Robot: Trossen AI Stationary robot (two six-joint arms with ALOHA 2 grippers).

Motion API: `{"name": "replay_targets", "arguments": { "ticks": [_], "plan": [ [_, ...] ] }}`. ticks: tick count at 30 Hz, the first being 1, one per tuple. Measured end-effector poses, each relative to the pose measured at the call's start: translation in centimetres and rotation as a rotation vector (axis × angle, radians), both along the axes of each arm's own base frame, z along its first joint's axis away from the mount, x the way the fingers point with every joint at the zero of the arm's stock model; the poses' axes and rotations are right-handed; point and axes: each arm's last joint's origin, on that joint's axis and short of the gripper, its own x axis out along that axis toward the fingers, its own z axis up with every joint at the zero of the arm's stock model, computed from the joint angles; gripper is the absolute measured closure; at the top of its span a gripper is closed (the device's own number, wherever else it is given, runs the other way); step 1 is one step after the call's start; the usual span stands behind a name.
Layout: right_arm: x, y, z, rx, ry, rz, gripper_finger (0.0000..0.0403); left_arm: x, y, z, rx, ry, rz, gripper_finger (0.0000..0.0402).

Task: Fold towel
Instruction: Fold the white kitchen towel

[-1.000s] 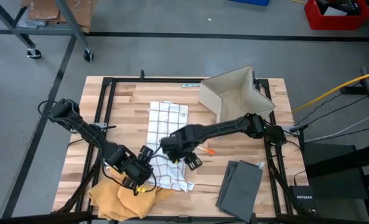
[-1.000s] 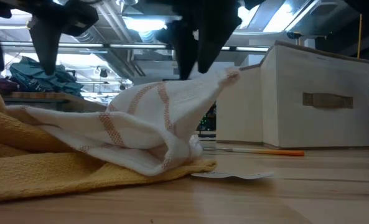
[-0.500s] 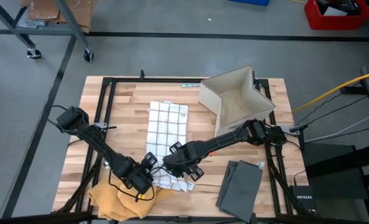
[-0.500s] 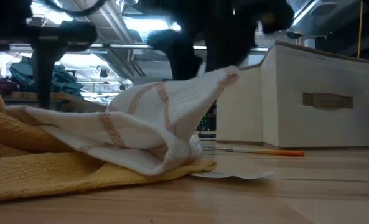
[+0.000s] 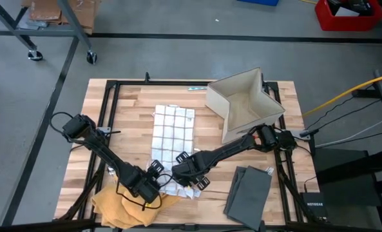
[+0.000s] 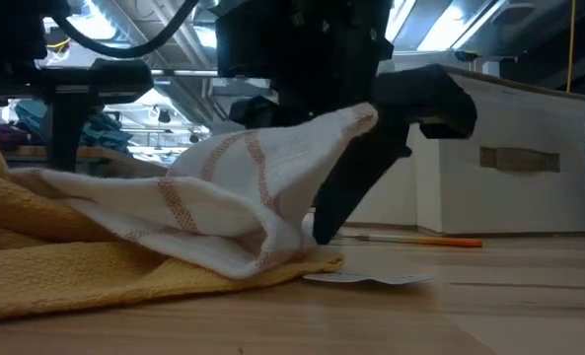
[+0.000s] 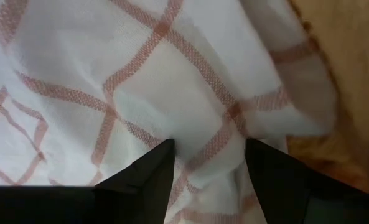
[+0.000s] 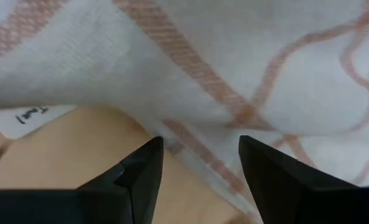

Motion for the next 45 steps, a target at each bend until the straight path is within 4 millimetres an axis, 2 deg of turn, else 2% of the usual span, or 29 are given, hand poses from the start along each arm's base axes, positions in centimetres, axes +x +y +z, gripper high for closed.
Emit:
{"name": "replay_targets", "arguments": {
  "ticks": [4, 8, 17, 19, 24, 26, 30, 35, 40, 45],
  "plan": [
    [-0.1, 0.0, -0.8, 0.027, -0.004, 0.006, 0.0191, 0.1, -0.1, -0.1, -0.017, -0.014, 0.027, 0.0222],
    [-0.3, 0.0, -1.3, 0.031, 0.007, -0.004, 0.0221, 0.2, -0.1, -0.1, -0.034, -0.024, 0.079, 0.0256],
    [-0.3, 0.0, -1.3, 0.048, 0.006, -0.048, 0.0359, 0.1, -0.1, -0.1, -0.067, -0.042, 0.183, 0.0377],
    [-0.3, 0.0, -1.3, 0.048, 0.005, -0.049, 0.0389, 0.1, -0.1, -0.1, -0.077, -0.048, 0.212, 0.0394],
    [-0.3, -0.1, -1.3, 0.051, 0.006, -0.058, 0.0382, 0.1, -0.1, 0.0, -0.100, -0.063, 0.274, 0.0392],
    [-0.3, -0.1, -1.3, 0.052, 0.012, -0.072, 0.0391, -0.1, -0.2, 0.4, -0.116, -0.073, 0.294, 0.0397],
    [-0.5, -0.1, -0.2, 0.036, 0.059, -0.081, 0.0394, -0.1, -0.2, 2.3, -0.188, -0.130, 0.343, 0.0398],
    [-0.3, 0.0, 2.5, 0.035, 0.076, -0.110, 0.0398, -0.5, 0.2, 4.6, -0.274, -0.195, 0.408, 0.0399],
    [0.2, 0.0, 5.2, 0.031, 0.047, -0.141, 0.0399, -0.8, 0.5, 5.8, -0.338, -0.249, 0.487, 0.0400],
    [0.4, -0.3, 7.5, -0.078, -0.018, -0.180, 0.0400, -1.1, 0.8, 6.9, -0.407, -0.285, 0.573, 0.0400]
  ]
}}
